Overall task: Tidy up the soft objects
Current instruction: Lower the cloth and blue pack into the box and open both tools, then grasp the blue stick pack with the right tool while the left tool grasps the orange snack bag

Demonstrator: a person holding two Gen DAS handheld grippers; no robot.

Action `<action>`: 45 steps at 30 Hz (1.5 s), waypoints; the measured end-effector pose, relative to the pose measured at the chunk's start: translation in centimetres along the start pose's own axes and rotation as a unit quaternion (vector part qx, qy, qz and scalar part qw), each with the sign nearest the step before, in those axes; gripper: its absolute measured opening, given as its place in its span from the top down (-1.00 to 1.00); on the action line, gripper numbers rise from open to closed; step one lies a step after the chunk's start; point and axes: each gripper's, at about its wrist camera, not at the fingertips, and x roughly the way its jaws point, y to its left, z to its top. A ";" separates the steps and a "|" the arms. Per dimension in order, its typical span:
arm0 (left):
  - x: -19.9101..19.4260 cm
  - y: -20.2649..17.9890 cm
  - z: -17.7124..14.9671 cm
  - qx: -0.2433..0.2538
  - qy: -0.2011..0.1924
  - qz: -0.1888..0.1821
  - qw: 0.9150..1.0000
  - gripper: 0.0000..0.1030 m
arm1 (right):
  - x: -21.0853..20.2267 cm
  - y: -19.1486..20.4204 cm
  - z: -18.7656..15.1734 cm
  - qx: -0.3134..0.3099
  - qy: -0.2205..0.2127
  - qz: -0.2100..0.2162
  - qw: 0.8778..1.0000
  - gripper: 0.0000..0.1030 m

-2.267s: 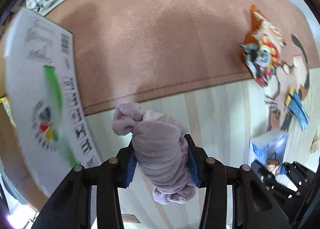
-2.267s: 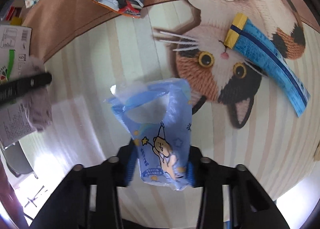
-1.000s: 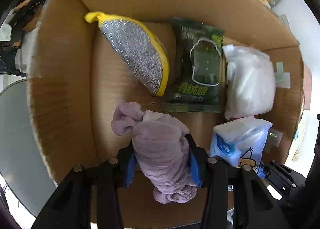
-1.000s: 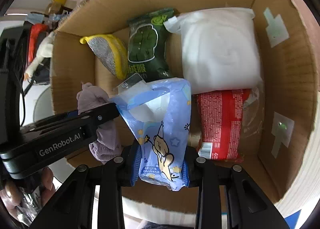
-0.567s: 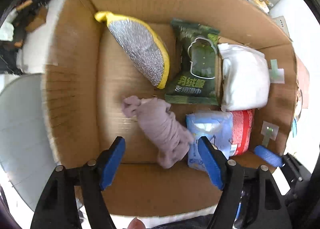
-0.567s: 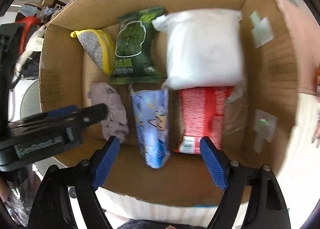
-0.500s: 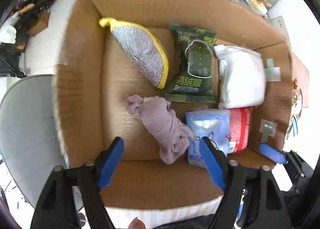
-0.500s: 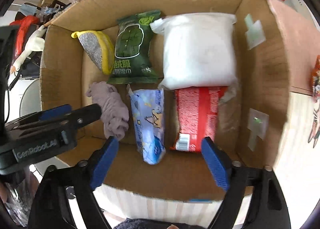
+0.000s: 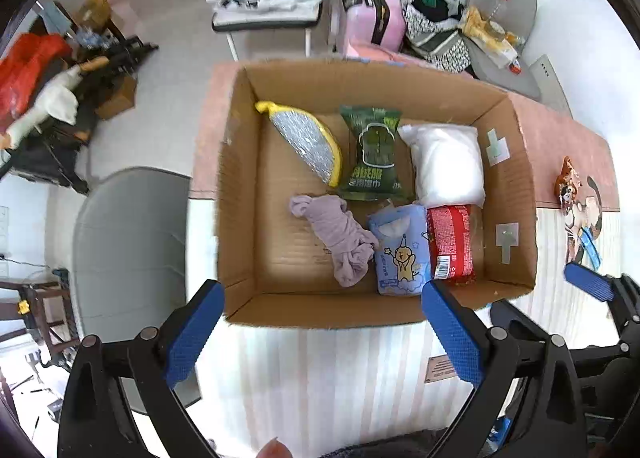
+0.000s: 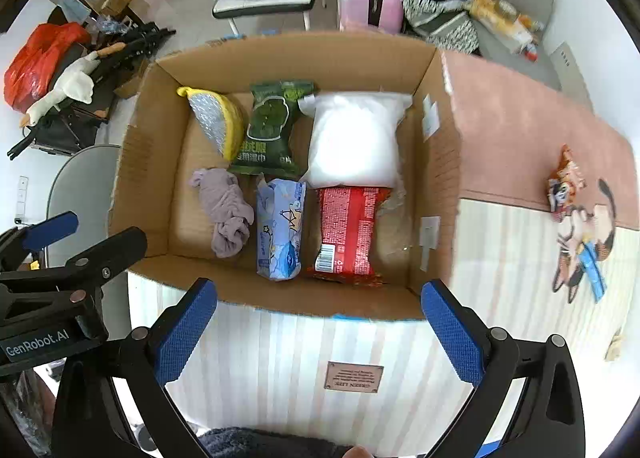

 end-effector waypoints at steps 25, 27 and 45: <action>-11.5 -3.0 -5.1 -0.034 -0.150 0.068 0.986 -0.96 | -14.7 -3.5 -6.8 0.002 -0.163 0.031 0.986 -1.00; -11.3 -3.9 -4.9 -0.032 -0.154 0.071 0.985 -0.96 | -15.5 -4.6 -7.1 0.014 -0.191 0.030 0.981 -1.00; 0.6 -33.3 4.8 0.168 -0.086 0.058 0.980 -0.96 | -5.2 -37.6 -8.2 0.128 -0.060 -0.131 0.981 -0.97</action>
